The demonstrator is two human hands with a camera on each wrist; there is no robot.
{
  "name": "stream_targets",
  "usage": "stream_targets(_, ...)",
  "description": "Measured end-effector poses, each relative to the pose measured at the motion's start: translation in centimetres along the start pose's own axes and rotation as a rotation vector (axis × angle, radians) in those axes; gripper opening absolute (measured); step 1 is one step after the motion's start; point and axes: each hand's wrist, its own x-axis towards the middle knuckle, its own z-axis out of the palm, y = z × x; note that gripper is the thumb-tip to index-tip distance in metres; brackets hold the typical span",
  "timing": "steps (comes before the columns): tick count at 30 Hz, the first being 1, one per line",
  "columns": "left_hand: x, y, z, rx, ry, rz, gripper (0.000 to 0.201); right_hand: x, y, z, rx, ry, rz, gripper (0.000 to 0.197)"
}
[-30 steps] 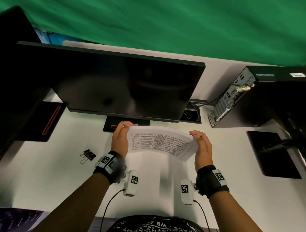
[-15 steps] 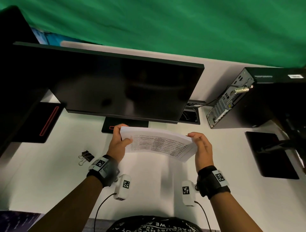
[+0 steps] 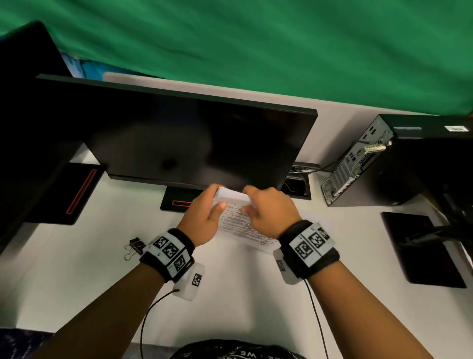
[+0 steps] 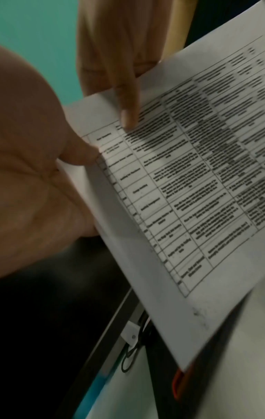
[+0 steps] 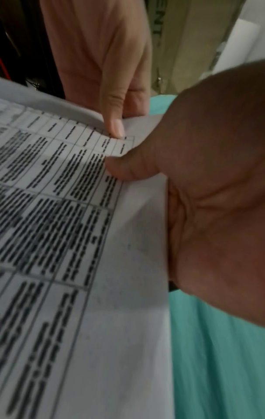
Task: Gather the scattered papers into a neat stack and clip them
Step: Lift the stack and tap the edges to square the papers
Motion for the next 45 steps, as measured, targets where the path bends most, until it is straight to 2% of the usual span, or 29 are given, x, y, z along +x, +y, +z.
stream_targets(2, 0.5, 0.7, -1.1, 0.050, -0.013, 0.063, 0.020, 0.0, 0.6, -0.6, 0.065, 0.015, -0.021, 0.019)
stream_targets(4, 0.7, 0.6, -2.4, 0.117, -0.050, 0.092, 0.027, -0.6, 1.8, -1.0, 0.241, 0.095, -0.031, 0.016)
stream_targets(6, 0.5, -0.5, -3.8, 0.220, -0.091, 0.047, 0.028, -1.3, 3.2, -1.5, 0.522, 0.164, 0.029, 0.015)
stream_targets(8, 0.2, -1.7, -5.3, 0.212, -0.106, -0.067, 0.020, -2.5, 4.4, -1.9, 0.795, 0.158, 0.093, 0.022)
stream_targets(9, 0.1, -2.2, -5.8, 0.084, -0.097, -0.140, 0.020, -3.1, 4.8, -2.0, 0.898, 0.149, 0.108, 0.028)
stream_targets(10, 0.0, -2.4, -5.9, -0.135, -0.067, -0.212, 0.022, -3.6, 5.2, -2.0, 0.972, 0.154, 0.123, 0.032)
stream_targets(12, 0.0, -2.1, -5.4, -0.598, 0.021, -0.296, 0.036, -4.2, 5.6, -1.2, 1.096, 0.206, 0.165, 0.035)
stream_targets(13, 0.1, -2.0, -4.8, -0.747, 0.050, -0.321, 0.043, -4.3, 5.6, -0.5, 1.160, 0.244, 0.197, 0.036)
stream_targets(15, 0.4, -1.1, -2.9, -0.897, 0.075, -0.359, 0.038, -4.2, 5.4, 1.3, 1.272, 0.314, 0.257, 0.038)
stream_targets(16, 0.6, -0.5, -2.1, -0.875, 0.095, -0.373, 0.033, -4.2, 5.3, 2.1, 1.307, 0.335, 0.287, 0.039)
stream_targets(19, 0.8, 1.4, -0.5, -0.611, 0.187, -0.342, 0.022, -4.4, 4.9, 3.8, 1.317, 0.365, 0.366, 0.040)
stream_targets(21, 0.6, 3.2, 0.1, -0.488, 0.239, -0.280, 0.020, -4.5, 4.6, 4.2, 1.255, 0.406, 0.358, 0.040)
stream_targets(25, -0.8, 4.6, 1.4, -0.431, 0.404, -0.175, 0.024, -4.7, 3.8, 4.7, 1.208, 0.542, 0.348, 0.037)
stream_targets(27, -1.4, 3.7, 2.0, -0.406, 0.380, -0.204, 0.023, -5.0, 3.7, 5.9, 1.210, 0.517, 0.378, 0.036)
stream_targets(31, -2.5, 1.3, 3.2, -0.374, 0.261, -0.367, 0.024, -6.0, 4.2, 9.2, 1.144, 0.344, 0.431, 0.032)
stream_targets(34, -2.2, 1.6, 2.9, -0.389, 0.287, -0.379, 0.025, -5.8, 4.2, 9.1, 1.122, 0.339, 0.419, 0.026)
stream_targets(38, -2.1, 2.3, 2.4, -0.438, 0.338, -0.329, 0.030, -5.5, 4.5, 8.0, 1.122, 0.447, 0.399, 0.027)
stream_targets(41, -2.6, 1.2, 2.9, -0.406, 0.269, -0.345, 0.029, -5.8, 5.0, 9.0, 1.079, 0.361, 0.403, 0.029)
stream_targets(43, -3.0, 0.3, 3.2, -0.370, 0.200, -0.375, 0.028, -6.2, 5.4, 9.9, 1.050, 0.294, 0.435, 0.037)
stream_targets(45, -3.0, -0.1, 3.1, -0.415, 0.183, -0.392, 0.030, -6.6, 5.6, 9.9, 1.090, 0.292, 0.453, 0.059)
